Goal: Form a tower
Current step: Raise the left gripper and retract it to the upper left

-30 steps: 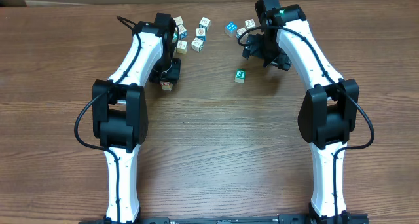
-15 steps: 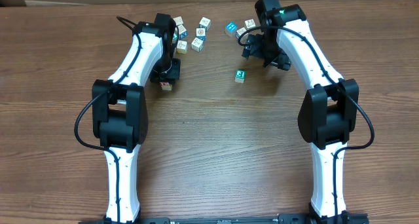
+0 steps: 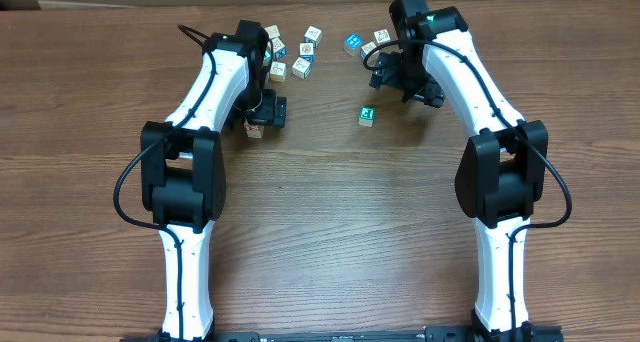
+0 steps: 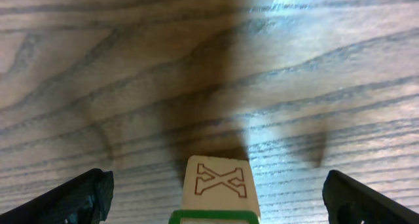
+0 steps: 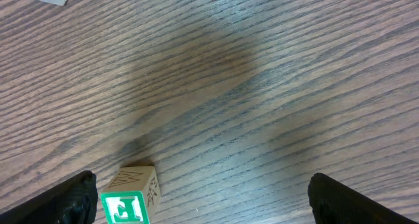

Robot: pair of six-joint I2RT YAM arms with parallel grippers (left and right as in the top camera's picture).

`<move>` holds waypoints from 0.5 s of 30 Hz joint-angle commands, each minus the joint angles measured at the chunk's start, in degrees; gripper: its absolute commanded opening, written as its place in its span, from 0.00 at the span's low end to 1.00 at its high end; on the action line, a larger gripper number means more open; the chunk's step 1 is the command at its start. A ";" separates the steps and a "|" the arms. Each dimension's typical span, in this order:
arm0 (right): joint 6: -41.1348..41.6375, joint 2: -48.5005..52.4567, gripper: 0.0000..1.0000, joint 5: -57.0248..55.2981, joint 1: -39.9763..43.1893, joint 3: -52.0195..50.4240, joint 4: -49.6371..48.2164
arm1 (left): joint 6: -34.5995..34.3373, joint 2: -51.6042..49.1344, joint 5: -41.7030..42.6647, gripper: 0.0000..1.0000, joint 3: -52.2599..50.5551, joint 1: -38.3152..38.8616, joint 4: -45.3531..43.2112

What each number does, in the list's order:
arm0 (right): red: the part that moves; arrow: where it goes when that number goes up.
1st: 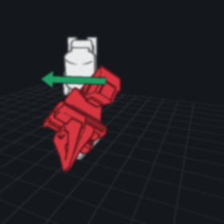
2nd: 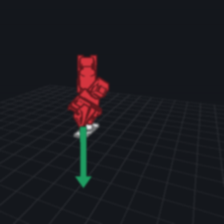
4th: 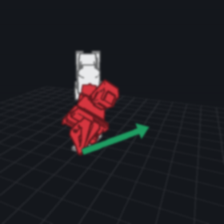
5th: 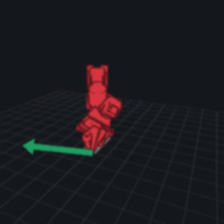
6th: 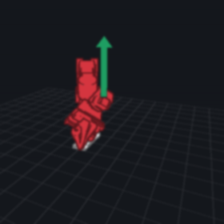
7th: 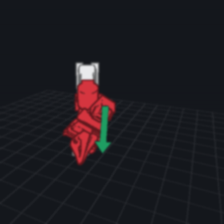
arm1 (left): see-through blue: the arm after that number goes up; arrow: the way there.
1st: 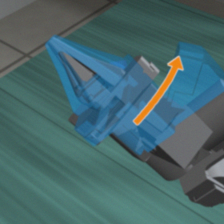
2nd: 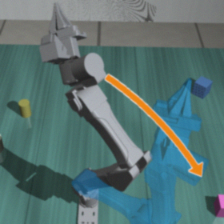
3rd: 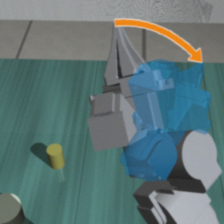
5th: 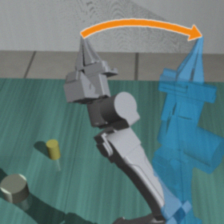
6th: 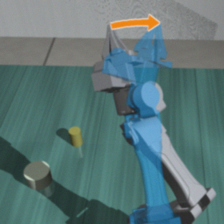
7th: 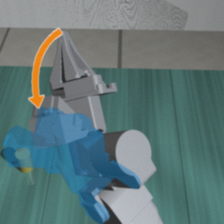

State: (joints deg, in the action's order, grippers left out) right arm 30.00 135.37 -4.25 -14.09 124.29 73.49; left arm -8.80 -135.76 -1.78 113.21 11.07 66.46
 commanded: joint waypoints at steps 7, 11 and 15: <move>0.00 -2.45 1.00 0.09 -0.24 -0.22 -0.35 | -4.02 1.09 -0.11 1.00 9.35 -1.49 1.18; -0.02 -2.45 1.00 0.09 -0.24 -0.22 -0.35 | -7.82 1.09 -0.13 1.00 16.59 -3.72 4.24; -0.02 -2.45 1.00 0.09 -0.24 -0.22 -0.35 | -12.37 1.09 -0.13 1.00 21.88 -7.50 7.91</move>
State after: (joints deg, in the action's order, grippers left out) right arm 30.00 135.37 -4.27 -14.09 124.29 73.32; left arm -15.99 -135.76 -1.76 131.63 6.74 72.86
